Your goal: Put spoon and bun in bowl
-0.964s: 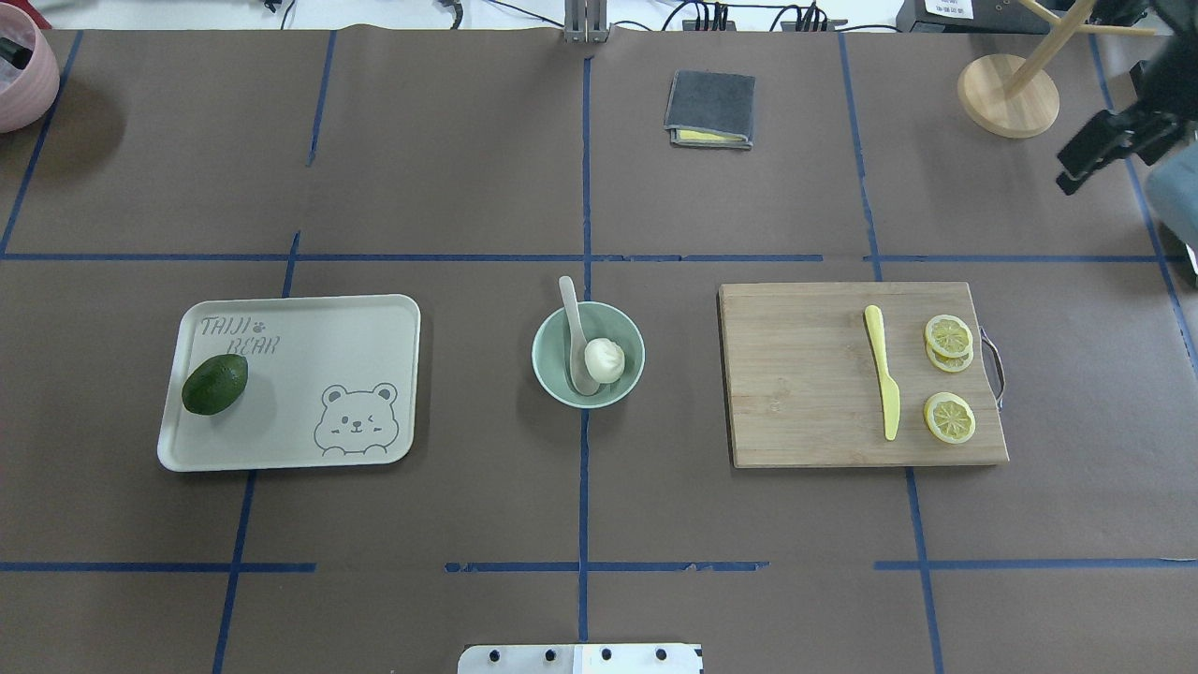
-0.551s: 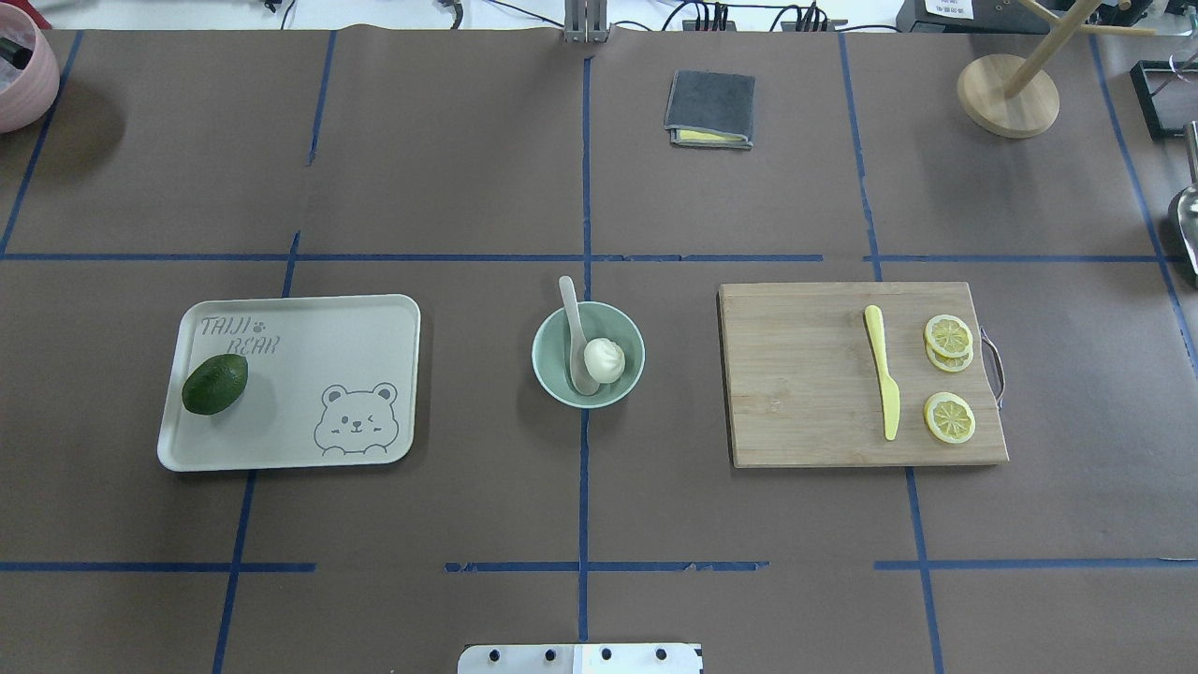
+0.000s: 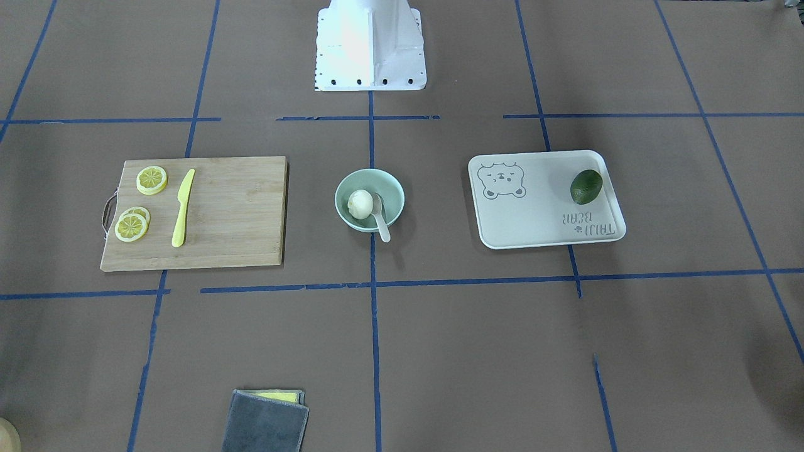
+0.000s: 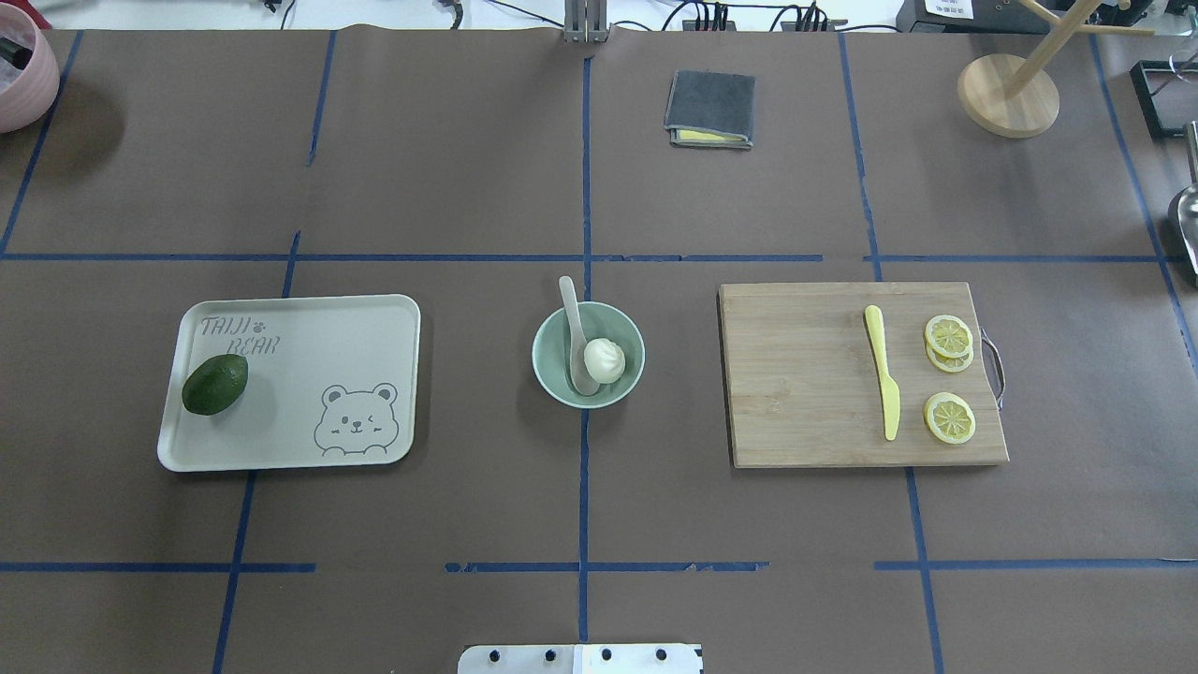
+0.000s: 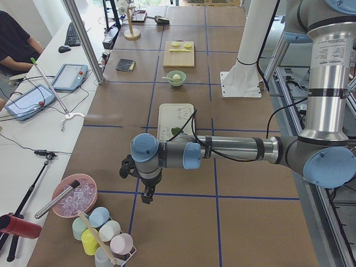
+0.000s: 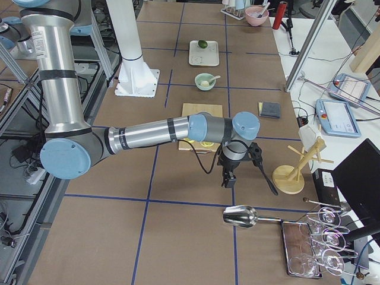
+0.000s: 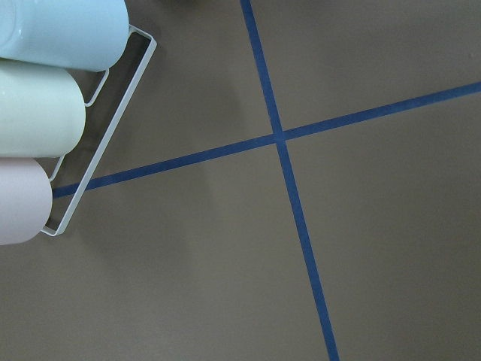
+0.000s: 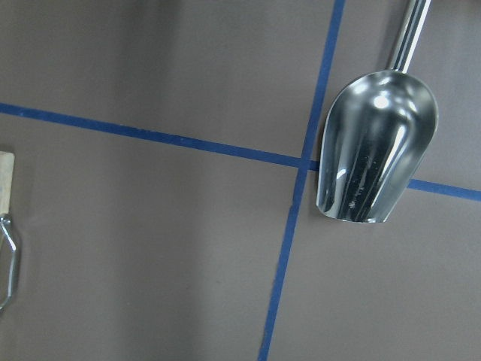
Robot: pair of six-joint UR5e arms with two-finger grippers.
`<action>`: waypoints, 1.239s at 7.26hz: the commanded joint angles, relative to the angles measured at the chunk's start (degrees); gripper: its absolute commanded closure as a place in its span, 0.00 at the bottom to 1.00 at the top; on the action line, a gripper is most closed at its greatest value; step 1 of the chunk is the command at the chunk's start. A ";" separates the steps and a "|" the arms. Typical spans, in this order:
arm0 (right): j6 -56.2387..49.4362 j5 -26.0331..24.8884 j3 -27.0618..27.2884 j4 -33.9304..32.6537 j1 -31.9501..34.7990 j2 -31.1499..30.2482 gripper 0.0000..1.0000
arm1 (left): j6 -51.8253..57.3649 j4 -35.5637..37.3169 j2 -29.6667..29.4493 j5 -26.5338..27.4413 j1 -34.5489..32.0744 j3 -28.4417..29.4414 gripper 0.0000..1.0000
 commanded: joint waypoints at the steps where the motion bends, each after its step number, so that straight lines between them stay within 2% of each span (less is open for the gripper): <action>1: 0.40 1.12 -6.69 12.44 3.17 -2.64 0.00 | -0.16 0.00 -0.12 -0.01 -0.06 -0.02 0.00; 3: 2.06 2.96 -6.01 12.75 4.93 -3.78 0.00 | -0.16 0.00 -0.12 -0.01 -0.06 -0.11 0.00; 5: 6.44 3.23 1.52 12.75 5.03 -9.65 0.00 | -0.25 0.09 -0.04 0.08 -0.15 -0.37 0.00; 9: 6.90 3.93 1.56 12.75 5.03 -9.95 0.00 | -0.25 0.17 0.49 0.17 -0.24 0.15 0.00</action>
